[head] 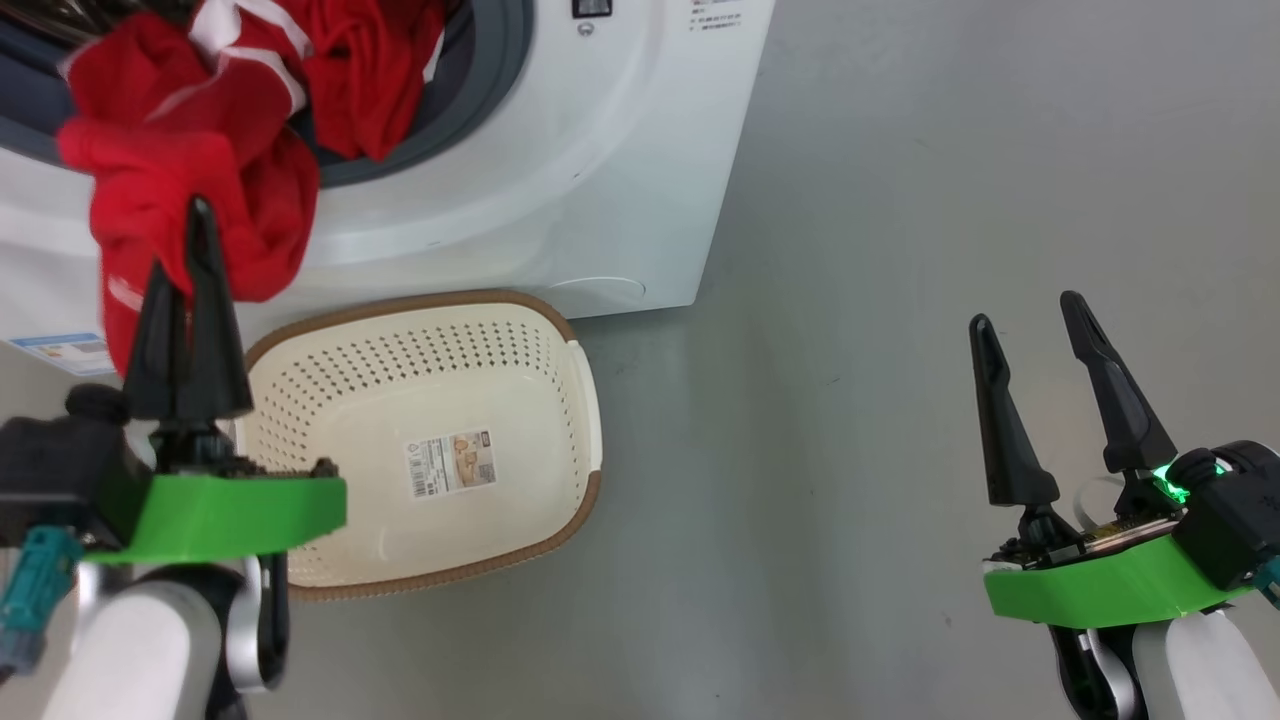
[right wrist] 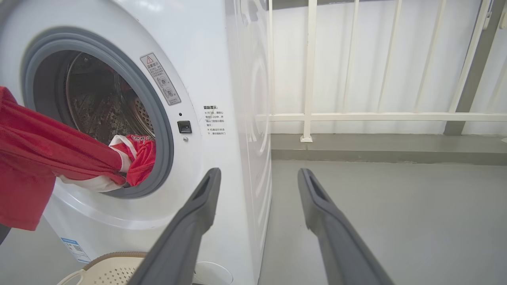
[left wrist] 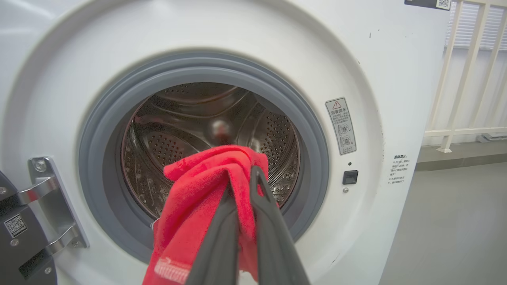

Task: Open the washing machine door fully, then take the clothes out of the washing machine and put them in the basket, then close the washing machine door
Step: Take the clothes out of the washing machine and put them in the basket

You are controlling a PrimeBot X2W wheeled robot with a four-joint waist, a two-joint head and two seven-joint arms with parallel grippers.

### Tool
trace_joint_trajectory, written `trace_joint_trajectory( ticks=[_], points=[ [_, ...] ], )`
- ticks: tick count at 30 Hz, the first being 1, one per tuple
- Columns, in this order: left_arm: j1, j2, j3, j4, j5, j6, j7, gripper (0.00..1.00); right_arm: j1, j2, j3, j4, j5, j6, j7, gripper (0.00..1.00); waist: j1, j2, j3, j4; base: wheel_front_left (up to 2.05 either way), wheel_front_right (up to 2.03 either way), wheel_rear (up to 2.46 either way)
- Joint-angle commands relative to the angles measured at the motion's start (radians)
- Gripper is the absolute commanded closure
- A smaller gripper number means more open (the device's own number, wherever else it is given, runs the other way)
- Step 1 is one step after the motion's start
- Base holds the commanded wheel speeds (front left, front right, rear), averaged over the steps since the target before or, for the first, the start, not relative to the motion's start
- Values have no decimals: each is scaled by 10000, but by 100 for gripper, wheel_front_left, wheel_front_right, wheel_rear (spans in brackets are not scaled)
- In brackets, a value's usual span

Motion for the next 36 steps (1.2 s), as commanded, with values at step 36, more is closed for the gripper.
trace_joint_trajectory(
  ticks=[36],
  points=[
    [-851,-973,-1308,6444,-1078,-2041,-1016,100,-275,-70,337,-509,120,62,-63,0,0,0,1285,-434,0,0,0]
  ],
)
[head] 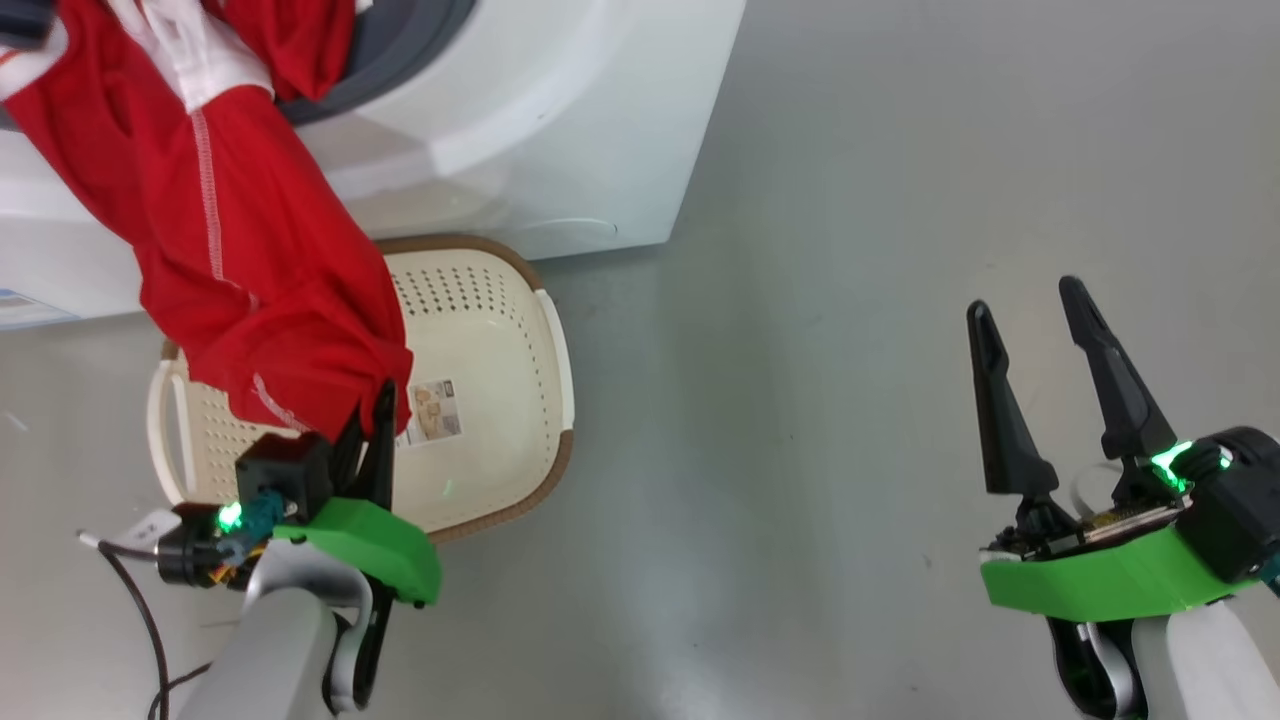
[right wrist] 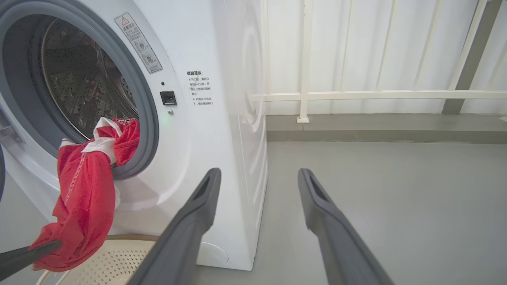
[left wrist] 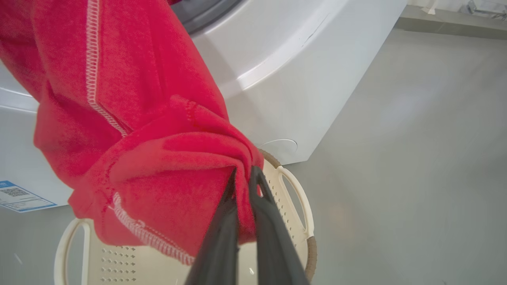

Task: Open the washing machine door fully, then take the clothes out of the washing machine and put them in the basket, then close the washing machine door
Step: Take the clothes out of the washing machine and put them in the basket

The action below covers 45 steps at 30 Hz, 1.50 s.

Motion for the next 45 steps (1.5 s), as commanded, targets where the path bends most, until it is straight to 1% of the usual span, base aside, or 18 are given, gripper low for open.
trace_joint_trajectory(
  ticks=[1,2,3,11,21,32,45],
  points=[
    [-488,82,238,528,-39,-240,-184,100,-286,-73,267,-299,93,62,-63,0,0,-1,365,-180,0,0,0],
    [-646,70,198,892,0,-329,-214,100,-324,-73,278,-290,100,62,-63,0,0,-1,443,-217,0,0,0],
    [-646,70,198,892,0,-329,-214,100,-324,-73,278,-290,100,62,-63,0,0,-1,443,-217,0,0,0],
    [-1673,-120,264,3144,25,-922,-328,100,-589,-73,339,-316,196,62,-63,0,0,-1,1076,-459,0,0,0],
    [-2596,-250,630,4983,48,-1379,-335,100,-927,-73,472,-332,389,62,-63,0,0,-1,1928,-732,0,0,0],
    [-3048,-255,758,5812,232,-1551,-336,100,-1177,-73,545,-376,575,62,-63,0,0,-1,2707,-996,0,0,0],
    [-3155,-300,784,6306,374,-1693,-336,100,-1289,-73,589,-279,574,62,-63,0,0,-1,2746,-963,0,0,0]
  ],
)
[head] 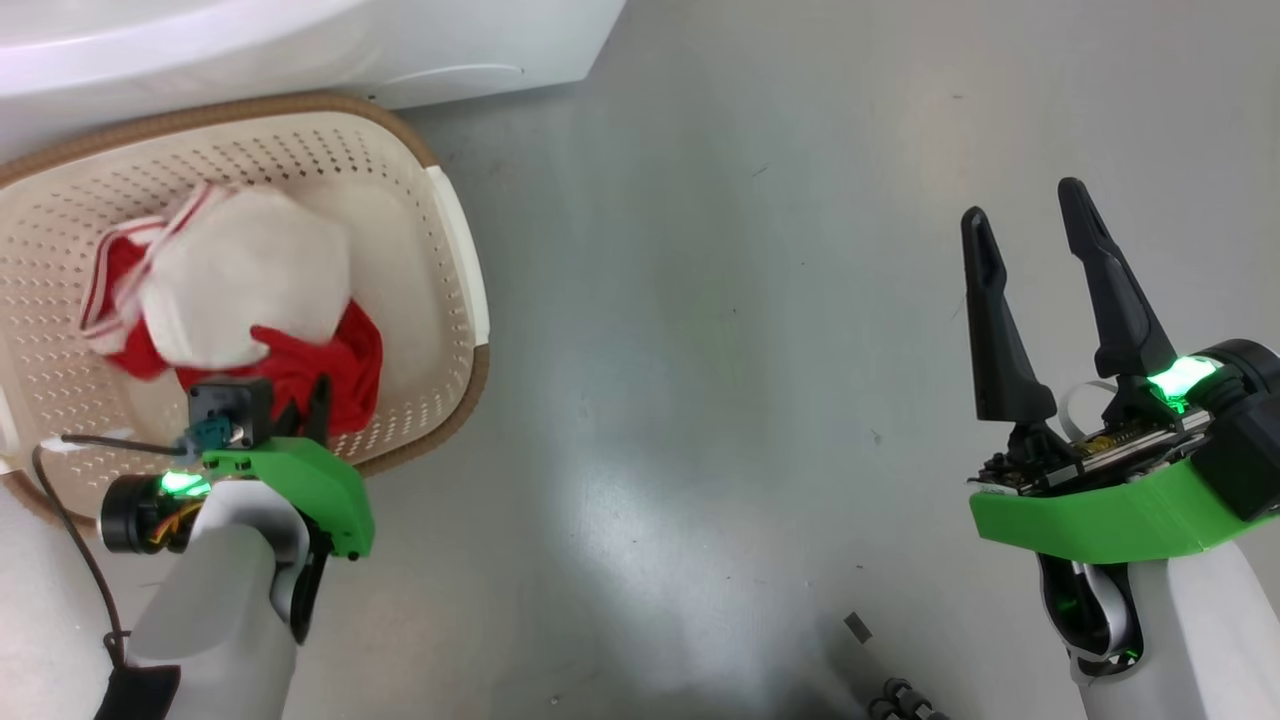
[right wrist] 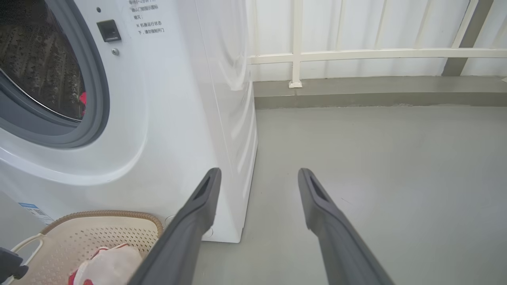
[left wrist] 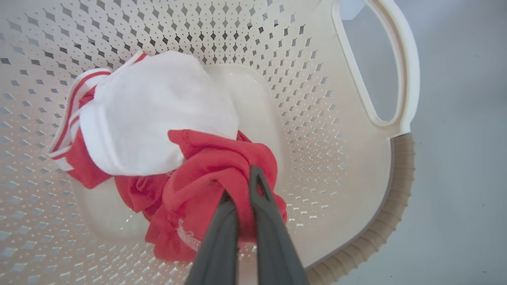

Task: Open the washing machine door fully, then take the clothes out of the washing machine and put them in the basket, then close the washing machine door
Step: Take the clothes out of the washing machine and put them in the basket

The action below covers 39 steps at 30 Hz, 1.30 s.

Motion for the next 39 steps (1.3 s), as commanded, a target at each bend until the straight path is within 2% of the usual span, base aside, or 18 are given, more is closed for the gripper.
trace_joint_trajectory(
  ticks=[1,10,11,14,28,39],
  points=[
    [19,190,236,-43,85,-21,-91,100,98,-73,261,-187,43,62,-63,0,0,-1,-18,6,0,0,0],
    [104,142,296,97,159,93,-91,100,148,-73,284,-150,35,62,-63,0,0,-1,-149,16,0,0,0],
    [115,136,327,79,153,132,-91,86,160,-73,284,-144,35,62,-63,0,0,-1,-164,22,0,0,0],
    [143,136,400,-12,169,287,-91,0,195,-73,293,-125,28,62,-63,0,0,-1,-221,42,0,0,0],
    [251,237,625,-721,366,587,-91,0,254,-73,289,-39,-21,62,-63,0,0,-1,-615,238,0,0,0],
    [1078,169,1223,-3463,666,807,-91,0,350,-73,236,3,-48,62,-63,0,0,-1,-1053,419,0,0,0]
  ],
)
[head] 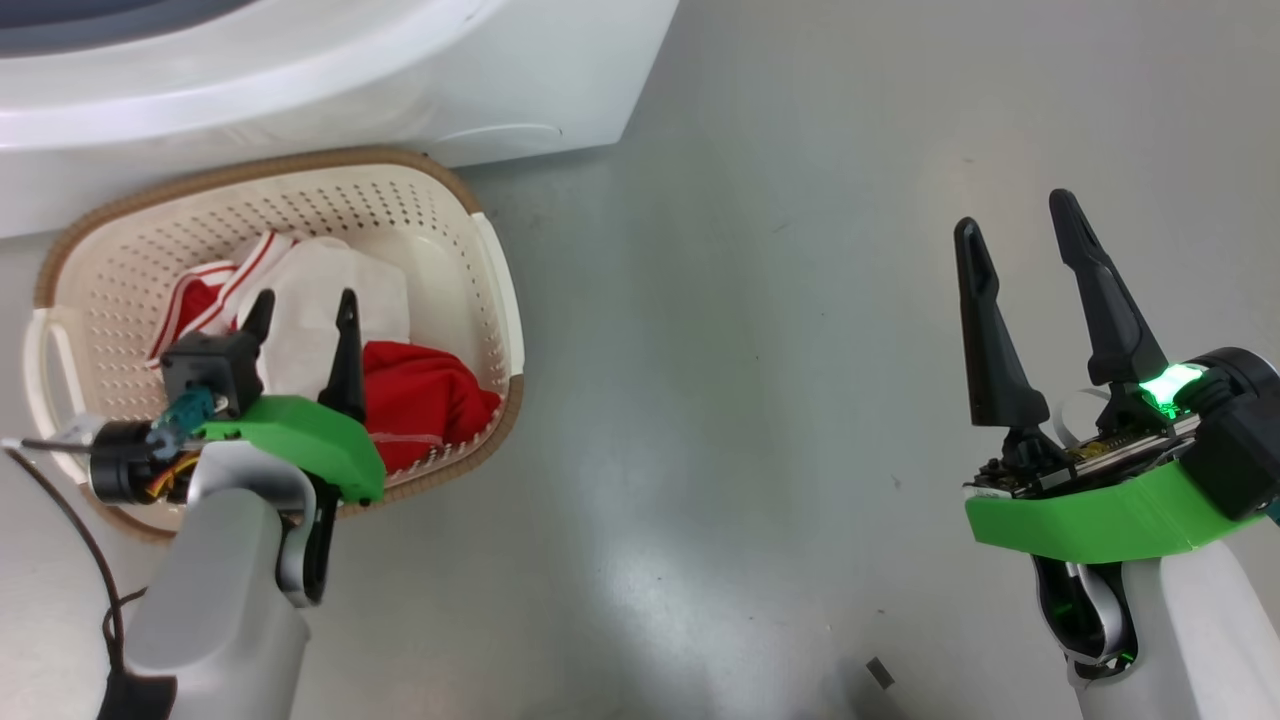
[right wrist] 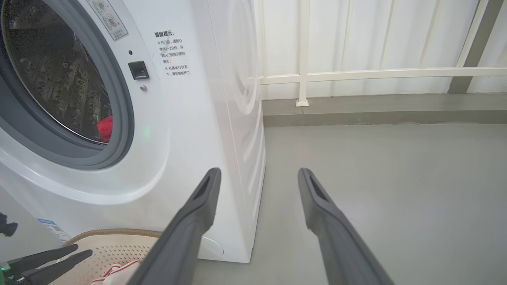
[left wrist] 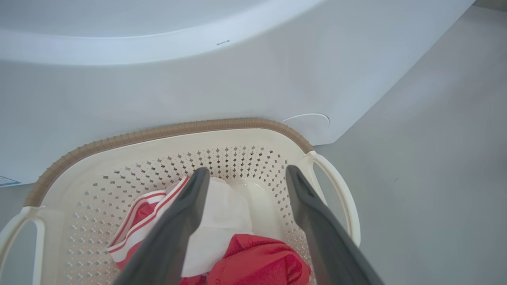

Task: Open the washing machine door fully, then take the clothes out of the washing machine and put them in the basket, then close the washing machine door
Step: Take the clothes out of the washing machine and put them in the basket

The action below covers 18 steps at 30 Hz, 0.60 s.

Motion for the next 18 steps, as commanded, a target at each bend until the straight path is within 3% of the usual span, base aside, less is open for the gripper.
trace_joint_trajectory(
  ticks=[1,18],
  points=[
    [506,184,417,-689,161,96,-91,0,316,-72,195,-220,-26,62,-63,0,0,0,-116,67,0,0,0],
    [2099,-443,1312,-4041,355,47,-91,0,607,-72,39,-179,-210,62,-63,0,0,0,-1163,333,0,0,0]
  ],
)
